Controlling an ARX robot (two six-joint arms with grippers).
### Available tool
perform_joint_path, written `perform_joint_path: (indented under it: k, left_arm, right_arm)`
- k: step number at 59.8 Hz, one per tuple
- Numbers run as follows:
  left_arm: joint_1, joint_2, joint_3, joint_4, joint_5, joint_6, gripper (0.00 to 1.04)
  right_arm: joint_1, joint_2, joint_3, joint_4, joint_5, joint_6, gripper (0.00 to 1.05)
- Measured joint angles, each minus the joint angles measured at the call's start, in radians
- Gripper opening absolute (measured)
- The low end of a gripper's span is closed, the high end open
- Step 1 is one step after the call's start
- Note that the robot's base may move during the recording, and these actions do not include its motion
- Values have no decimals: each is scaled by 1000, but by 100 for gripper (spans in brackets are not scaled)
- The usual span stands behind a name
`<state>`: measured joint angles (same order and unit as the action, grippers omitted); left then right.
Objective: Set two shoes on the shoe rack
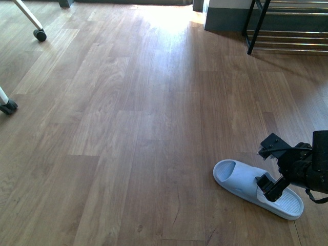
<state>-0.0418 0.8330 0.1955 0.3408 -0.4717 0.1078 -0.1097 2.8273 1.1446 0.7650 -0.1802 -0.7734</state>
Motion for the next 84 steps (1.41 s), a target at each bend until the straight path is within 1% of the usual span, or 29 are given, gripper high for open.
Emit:
perform_joint_path:
  k: [8, 26, 36, 39, 47, 60, 65, 69, 73, 84]
  left_arm:
    - [0, 0, 0, 0, 0, 0, 2]
    - [0, 0, 0, 0, 0, 0, 2]
    - [0, 0, 0, 0, 0, 0, 2]
    - [0, 0, 0, 0, 0, 0, 2]
    - [0, 0, 0, 0, 0, 0, 2]
    - [0, 0, 0, 0, 0, 0, 2]
    - [0, 0, 0, 0, 0, 0, 2]
    - [0, 0, 0, 0, 0, 0, 2]
    - [0, 0, 0, 0, 0, 0, 2]
    - [0, 0, 0, 0, 0, 0, 2]
  right_arm:
    - [-19, -18, 1, -28, -27, 21, 96]
    - [-40, -19, 8, -45, -28, 6, 96]
    - [-70, -19, 21, -78, -34, 0, 96]
    - [-76, -21, 27, -98, -37, 9, 96]
    - [-99, -45, 36, -192, -58, 89, 96]
    - [-129, -51, 43, -211, -50, 126, 96]
    - [-132, -50, 37, -168, -33, 99, 96]
    - [-131, -43, 32, -117, -28, 31, 96]
    - [-127, -35, 34, -108, -27, -14, 96]
    - [-100, 22, 43, -79, -23, -50, 96]
